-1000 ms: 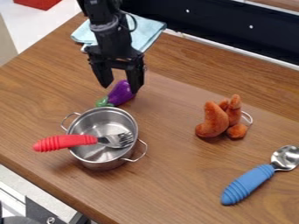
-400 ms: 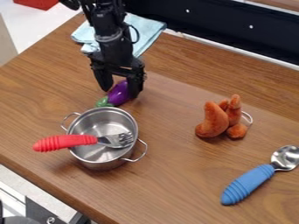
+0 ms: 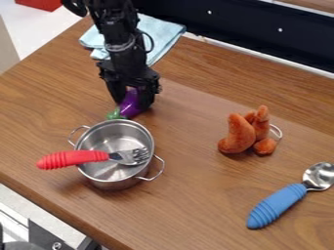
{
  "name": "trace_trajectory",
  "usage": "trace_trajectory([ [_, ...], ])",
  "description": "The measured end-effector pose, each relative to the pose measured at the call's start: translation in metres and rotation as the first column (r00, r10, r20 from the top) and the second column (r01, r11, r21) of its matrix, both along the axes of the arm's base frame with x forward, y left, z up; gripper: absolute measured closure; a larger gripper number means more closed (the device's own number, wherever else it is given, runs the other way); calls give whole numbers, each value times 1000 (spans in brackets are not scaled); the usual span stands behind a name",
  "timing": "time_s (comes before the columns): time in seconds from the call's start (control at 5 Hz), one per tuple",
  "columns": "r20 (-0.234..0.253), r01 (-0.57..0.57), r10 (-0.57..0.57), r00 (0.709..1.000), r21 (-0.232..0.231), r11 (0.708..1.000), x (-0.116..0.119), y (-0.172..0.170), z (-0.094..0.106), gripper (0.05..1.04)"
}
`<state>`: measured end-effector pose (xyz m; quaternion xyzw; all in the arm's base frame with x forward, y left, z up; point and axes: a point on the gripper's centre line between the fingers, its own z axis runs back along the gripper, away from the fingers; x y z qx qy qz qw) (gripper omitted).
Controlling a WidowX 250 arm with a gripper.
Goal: Put the purple object inside a pot
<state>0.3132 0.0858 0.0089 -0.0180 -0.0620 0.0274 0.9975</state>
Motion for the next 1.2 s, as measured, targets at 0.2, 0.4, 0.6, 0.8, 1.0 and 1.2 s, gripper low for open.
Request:
trace_trajectory([
  [0.2, 13, 9, -9, 1000, -6, 1000, 0, -3, 0, 387],
  [0.4, -3, 8, -8, 1000, -41, 999, -1, -8, 3, 387],
  [0.6, 27, -30, 32, 999, -72, 997, 4, -16, 15, 387],
  [0.8, 50, -72, 78, 996, -108, 992, 14, -22, 35, 387],
  [1.0, 53, -84, 92, 994, -143, 986, 9, -32, 54, 387],
  [1.2, 49, -67, 75, 996, -149, 987, -9, -43, 55, 387],
])
